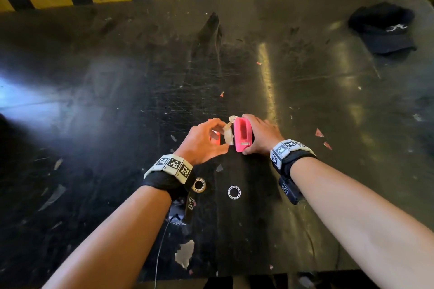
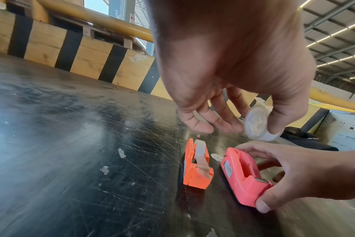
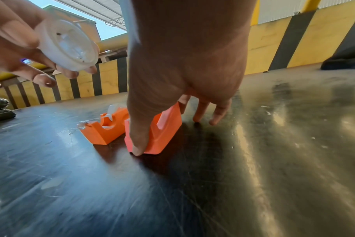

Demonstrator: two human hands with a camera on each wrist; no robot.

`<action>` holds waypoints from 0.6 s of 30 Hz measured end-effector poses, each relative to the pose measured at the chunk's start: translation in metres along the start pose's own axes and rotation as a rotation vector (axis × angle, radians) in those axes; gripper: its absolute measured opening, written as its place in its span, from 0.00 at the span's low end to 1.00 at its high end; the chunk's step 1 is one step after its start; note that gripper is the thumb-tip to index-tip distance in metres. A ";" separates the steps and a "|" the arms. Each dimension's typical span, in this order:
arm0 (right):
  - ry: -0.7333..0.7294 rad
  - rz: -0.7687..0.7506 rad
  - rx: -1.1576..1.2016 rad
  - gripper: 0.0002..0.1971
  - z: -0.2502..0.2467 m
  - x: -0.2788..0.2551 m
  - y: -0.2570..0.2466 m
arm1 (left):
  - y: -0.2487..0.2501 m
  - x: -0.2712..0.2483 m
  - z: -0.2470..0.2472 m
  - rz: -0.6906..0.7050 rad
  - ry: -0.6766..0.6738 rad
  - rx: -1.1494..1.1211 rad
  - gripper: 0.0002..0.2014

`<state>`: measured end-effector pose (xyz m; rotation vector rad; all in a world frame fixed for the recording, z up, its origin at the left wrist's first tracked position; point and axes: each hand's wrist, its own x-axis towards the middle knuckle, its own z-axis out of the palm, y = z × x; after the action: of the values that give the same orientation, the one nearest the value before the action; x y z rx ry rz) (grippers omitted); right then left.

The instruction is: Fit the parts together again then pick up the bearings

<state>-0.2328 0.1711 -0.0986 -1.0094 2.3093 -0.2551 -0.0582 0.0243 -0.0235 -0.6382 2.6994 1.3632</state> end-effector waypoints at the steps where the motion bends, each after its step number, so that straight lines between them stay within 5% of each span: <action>1: 0.009 -0.004 0.014 0.65 0.000 -0.002 0.000 | 0.000 0.001 0.000 0.004 0.002 0.011 0.26; 11: 0.132 -0.224 0.188 0.62 -0.022 -0.056 -0.023 | 0.031 0.002 -0.015 0.111 0.018 0.099 0.26; 18: 0.160 -0.215 0.202 0.62 -0.047 -0.083 -0.033 | 0.053 -0.001 -0.022 0.162 0.029 0.174 0.30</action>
<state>-0.1970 0.2046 -0.0106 -1.1685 2.2580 -0.6647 -0.0748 0.0352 0.0298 -0.4364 2.9060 1.1382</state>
